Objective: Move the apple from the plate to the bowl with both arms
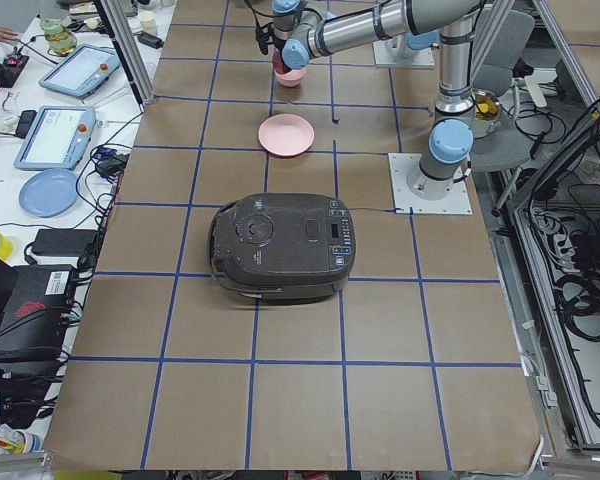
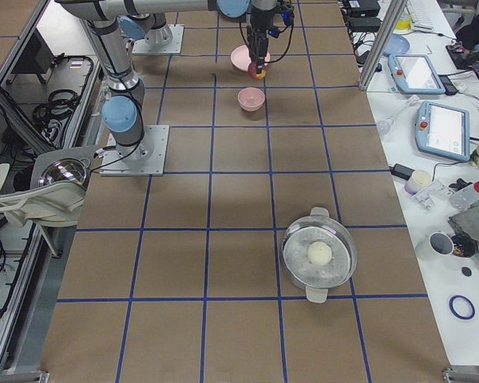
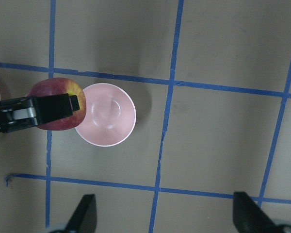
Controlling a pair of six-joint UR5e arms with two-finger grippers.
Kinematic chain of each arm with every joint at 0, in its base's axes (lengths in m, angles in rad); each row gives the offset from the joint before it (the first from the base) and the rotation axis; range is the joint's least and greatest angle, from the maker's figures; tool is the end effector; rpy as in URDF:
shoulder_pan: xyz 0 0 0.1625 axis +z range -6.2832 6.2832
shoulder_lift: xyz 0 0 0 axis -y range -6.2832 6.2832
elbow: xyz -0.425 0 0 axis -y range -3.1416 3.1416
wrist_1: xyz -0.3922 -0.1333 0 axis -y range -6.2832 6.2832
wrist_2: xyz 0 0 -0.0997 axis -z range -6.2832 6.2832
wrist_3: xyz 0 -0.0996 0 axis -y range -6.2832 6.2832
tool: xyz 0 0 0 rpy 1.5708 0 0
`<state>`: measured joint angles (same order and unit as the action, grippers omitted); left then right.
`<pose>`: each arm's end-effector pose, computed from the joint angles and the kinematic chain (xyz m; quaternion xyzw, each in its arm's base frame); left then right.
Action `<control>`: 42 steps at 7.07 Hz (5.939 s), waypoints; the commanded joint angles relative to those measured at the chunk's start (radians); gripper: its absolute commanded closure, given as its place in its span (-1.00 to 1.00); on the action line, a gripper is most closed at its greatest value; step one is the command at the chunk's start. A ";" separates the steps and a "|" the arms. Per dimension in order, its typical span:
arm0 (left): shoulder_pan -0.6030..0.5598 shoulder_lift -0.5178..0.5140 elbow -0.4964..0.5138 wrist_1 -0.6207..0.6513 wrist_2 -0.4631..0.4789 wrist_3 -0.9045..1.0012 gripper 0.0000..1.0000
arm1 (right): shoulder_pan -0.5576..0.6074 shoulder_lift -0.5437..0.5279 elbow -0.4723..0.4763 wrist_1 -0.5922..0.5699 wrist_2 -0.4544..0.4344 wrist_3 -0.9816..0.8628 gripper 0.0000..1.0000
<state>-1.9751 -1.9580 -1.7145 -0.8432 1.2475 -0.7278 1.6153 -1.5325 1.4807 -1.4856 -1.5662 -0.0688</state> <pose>-0.3935 -0.5005 0.2843 0.1426 -0.9719 -0.0041 0.1872 0.1561 -0.4978 0.5046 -0.0566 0.9983 0.0167 0.0025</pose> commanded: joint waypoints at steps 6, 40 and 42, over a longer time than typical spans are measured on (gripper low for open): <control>-0.070 -0.145 0.027 0.046 0.006 0.010 -0.04 | 0.000 -0.001 0.009 -0.073 -0.014 0.250 -1.00; 0.424 0.376 0.214 -0.744 0.313 0.751 -1.00 | 0.000 0.002 0.017 -0.068 -0.012 0.244 -1.00; 0.424 0.376 0.214 -0.744 0.313 0.751 -1.00 | 0.000 0.000 0.017 -0.068 -0.012 0.244 -1.00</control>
<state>-1.5508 -1.5815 -1.5001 -1.5879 1.5600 0.0230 1.6153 -1.5312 1.4972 -1.5539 -1.5792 0.1749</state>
